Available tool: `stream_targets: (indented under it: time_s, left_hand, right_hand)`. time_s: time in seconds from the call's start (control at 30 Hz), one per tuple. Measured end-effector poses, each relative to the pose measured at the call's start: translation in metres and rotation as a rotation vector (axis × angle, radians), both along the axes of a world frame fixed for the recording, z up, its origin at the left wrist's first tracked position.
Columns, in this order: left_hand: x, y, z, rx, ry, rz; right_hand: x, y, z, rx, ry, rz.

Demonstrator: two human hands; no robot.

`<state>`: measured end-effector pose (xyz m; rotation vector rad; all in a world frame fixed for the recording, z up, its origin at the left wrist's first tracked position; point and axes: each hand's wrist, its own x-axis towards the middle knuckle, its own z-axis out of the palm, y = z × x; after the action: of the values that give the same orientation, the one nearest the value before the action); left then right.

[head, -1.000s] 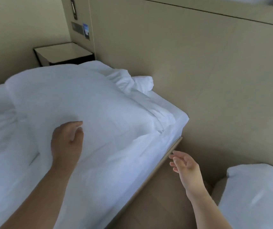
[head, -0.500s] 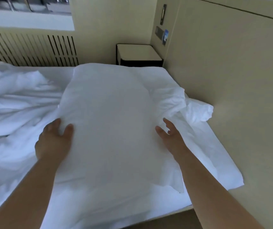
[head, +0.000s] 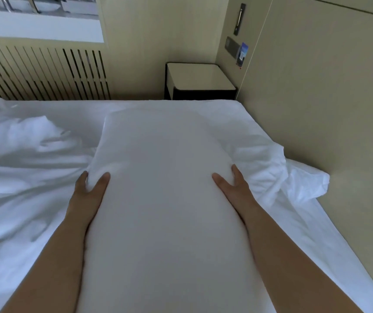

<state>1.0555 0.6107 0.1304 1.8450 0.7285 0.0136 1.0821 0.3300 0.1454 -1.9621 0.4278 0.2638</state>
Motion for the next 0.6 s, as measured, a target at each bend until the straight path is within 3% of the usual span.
stream_targets:
  time_s: [0.17,0.3,0.6]
  left_hand:
    - [0.044,0.010,-0.005,-0.130,0.008,0.004]
    - [0.048,0.003,-0.009,-0.060,-0.043,-0.096]
    - [0.011,-0.019,0.016,-0.118,-0.288,-0.065]
  right_hand:
    - [0.040,0.007,-0.009,0.060,0.066,-0.024]
    - [0.046,0.019,-0.013,0.133,0.072,0.081]
    - [-0.003,0.015,0.006,0.119,-0.146,-0.071]
